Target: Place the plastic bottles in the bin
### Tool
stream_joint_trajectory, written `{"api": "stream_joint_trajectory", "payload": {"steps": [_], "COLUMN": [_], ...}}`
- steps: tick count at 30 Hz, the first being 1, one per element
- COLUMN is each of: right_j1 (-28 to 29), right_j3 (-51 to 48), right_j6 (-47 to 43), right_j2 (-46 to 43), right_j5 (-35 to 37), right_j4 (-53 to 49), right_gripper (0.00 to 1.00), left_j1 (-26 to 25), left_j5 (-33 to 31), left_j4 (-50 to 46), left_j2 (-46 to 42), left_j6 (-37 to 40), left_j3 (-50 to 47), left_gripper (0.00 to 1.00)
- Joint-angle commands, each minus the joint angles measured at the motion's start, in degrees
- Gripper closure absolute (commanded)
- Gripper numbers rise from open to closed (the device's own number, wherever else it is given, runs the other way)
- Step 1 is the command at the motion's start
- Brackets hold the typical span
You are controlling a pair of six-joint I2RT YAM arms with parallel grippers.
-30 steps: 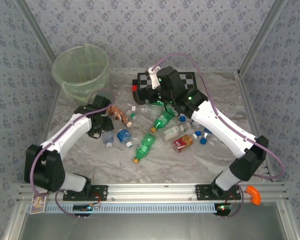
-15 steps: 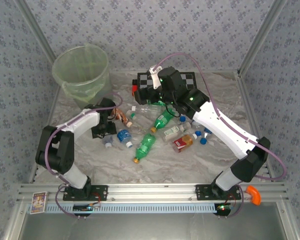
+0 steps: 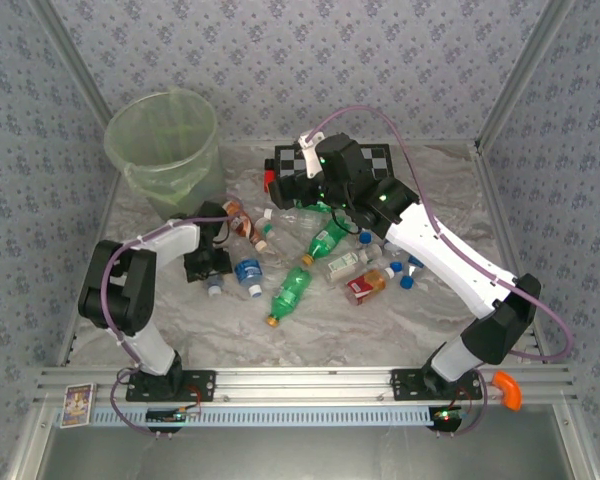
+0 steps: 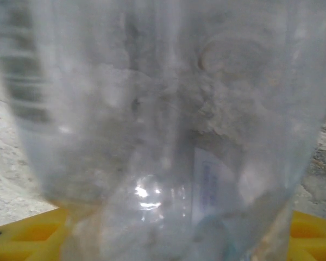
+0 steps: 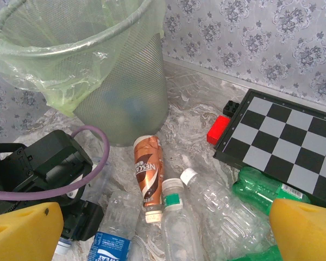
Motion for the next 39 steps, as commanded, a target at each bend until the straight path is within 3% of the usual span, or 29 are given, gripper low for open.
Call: {"api": "stream_joint_trajectory", "payload": {"steps": [1,9,19,29,35,39], "right_j1": [0.5,0.4,0.3,-1.1,-1.4,-1.6], "right_j3": [0.1,0.3,0.5,-0.9,-0.8,-0.6], "right_j6": [-0.8,-0.7,0.0,1.0,1.0,0.8], "right_j2": [-1.4,-0.7,-0.2,-1.6,-1.8,-1.8], "right_j5": [0.7,0.4,1.6,3.6,3.7,3.1], "right_j4": [-0.8,-0.5,-0.2,1.9,2.8,3.2], "right_gripper": [0.01,0.01,0.01,0.01,0.01,0.01], "left_j1": [0.2,-0.3,-5.9,-11.6,-11.3,-8.1], "left_j5": [0.9,-0.5,-6.7,-10.8,-11.6,-10.1], "left_j4": [0.3,-2.1,-8.7,-12.0,-10.9,-11.6], "left_j2": [-0.5,-7.8,-17.7,-21.1,-20.5,-17.7], "left_j6": [0.4,-1.2,-5.2,-4.6,-2.7,-1.8], "left_j3": [-0.8,-1.4,3.6,20.9,31.8,39.8], "left_gripper": [0.41,0.49,0.48,0.48,0.49,0.49]}}
